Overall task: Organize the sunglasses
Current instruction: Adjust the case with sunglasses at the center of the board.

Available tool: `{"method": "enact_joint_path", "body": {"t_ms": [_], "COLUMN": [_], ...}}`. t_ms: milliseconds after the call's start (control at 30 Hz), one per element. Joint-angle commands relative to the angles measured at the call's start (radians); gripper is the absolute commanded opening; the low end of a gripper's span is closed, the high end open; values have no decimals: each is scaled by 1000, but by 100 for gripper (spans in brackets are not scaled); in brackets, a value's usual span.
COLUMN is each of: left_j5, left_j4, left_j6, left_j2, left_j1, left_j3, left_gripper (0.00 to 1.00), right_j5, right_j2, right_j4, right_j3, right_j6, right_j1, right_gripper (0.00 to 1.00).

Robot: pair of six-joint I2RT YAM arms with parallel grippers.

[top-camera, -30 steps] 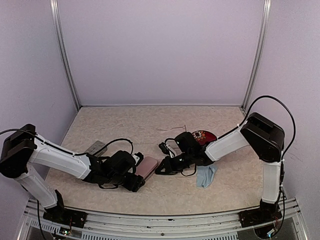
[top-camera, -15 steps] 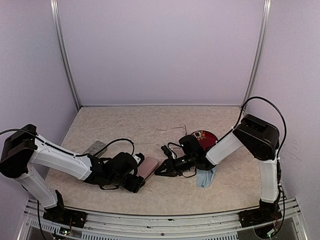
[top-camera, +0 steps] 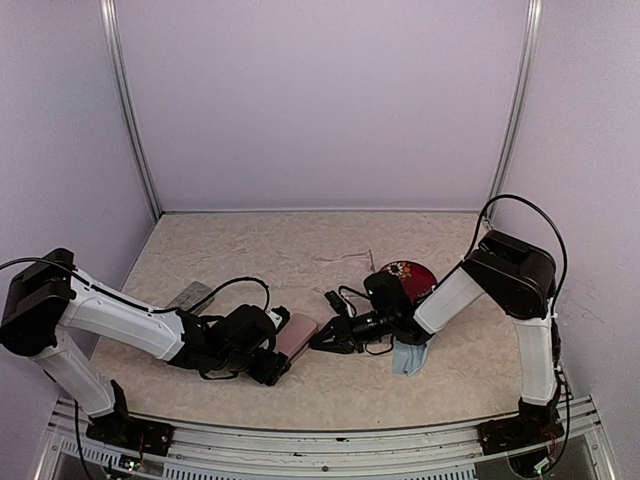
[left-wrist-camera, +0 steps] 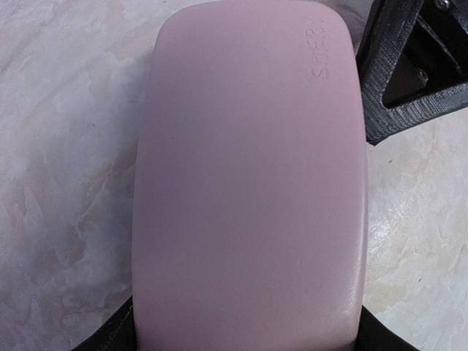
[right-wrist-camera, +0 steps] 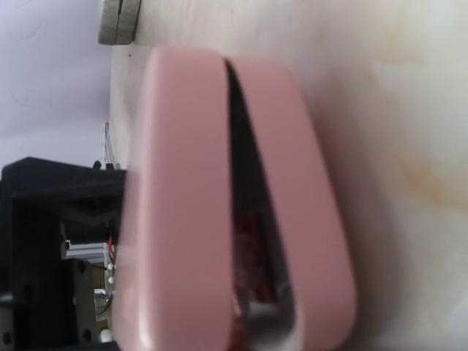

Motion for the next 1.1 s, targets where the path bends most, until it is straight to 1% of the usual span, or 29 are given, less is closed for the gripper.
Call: {"method": "enact_joint_path", "body": {"t_ms": [0,367,533,800,933,1067], "left_j5": [49,54,52,51,50,41], "left_j4": [10,16,19,21,23,13], "left_j6": [18,18,18,20,24,22], "left_j2": [21,12,11,19,16,26], "left_j1": [-23,-22,-23,-23,-23,-23], "left_j3": [14,4,1,3,6,15], "left_gripper": [45,45,46,47,49,56], "right_j5": [45,167,152,125,123,132], "right_j2": [-31,-65,-55,-55,-47,-49], "right_j4": [29,67,114,123,138,107], "right_j3": [-1,-59,-52,-35,-35,-37], "right_j6": [2,62,95,102,114,98], "right_j1": [-13,-24,-24,-21,-18,-19], "right_gripper": [13,12,13,16,16,16]}}
